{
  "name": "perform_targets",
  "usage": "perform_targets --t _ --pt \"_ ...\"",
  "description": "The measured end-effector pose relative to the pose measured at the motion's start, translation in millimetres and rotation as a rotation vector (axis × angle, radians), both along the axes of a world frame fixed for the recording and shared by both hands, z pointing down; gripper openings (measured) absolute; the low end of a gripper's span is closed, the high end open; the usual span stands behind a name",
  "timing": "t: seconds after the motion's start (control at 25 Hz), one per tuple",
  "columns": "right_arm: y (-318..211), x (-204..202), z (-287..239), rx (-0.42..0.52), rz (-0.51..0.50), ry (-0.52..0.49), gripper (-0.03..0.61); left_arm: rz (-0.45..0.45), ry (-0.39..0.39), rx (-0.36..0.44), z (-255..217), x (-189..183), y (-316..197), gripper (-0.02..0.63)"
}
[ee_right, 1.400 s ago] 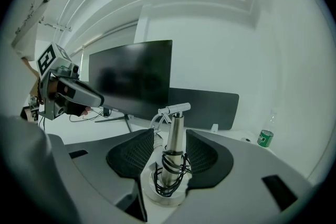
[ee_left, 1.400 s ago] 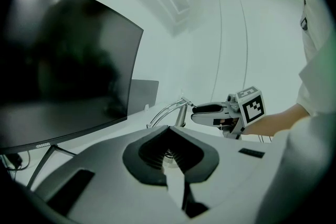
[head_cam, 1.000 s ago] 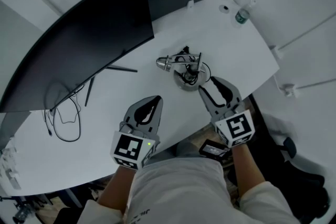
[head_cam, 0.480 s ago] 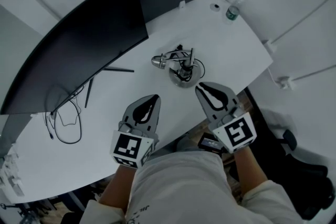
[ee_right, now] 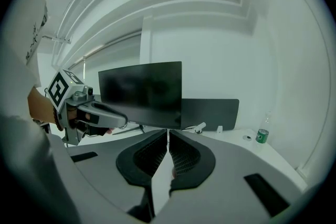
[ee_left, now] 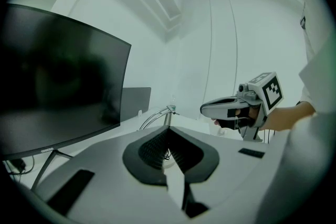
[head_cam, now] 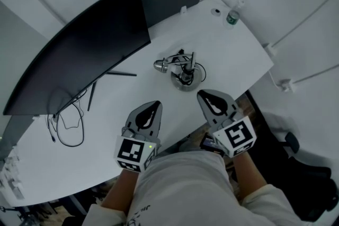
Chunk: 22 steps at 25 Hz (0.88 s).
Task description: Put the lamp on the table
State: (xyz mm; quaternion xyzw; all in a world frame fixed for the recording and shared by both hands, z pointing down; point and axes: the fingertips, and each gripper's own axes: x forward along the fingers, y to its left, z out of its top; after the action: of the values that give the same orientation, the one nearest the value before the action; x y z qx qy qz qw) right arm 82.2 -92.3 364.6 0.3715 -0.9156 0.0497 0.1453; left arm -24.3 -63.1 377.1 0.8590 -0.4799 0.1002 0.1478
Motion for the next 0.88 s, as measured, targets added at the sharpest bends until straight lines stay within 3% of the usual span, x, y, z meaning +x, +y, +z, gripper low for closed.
perform_targets --t 0.88 --pt "-1.7 1.8 -1.1 -0.040 -0.013 -0.023 0.031 0.009 0.014 0.001 -3.1 10.5 -5.8 0.003"
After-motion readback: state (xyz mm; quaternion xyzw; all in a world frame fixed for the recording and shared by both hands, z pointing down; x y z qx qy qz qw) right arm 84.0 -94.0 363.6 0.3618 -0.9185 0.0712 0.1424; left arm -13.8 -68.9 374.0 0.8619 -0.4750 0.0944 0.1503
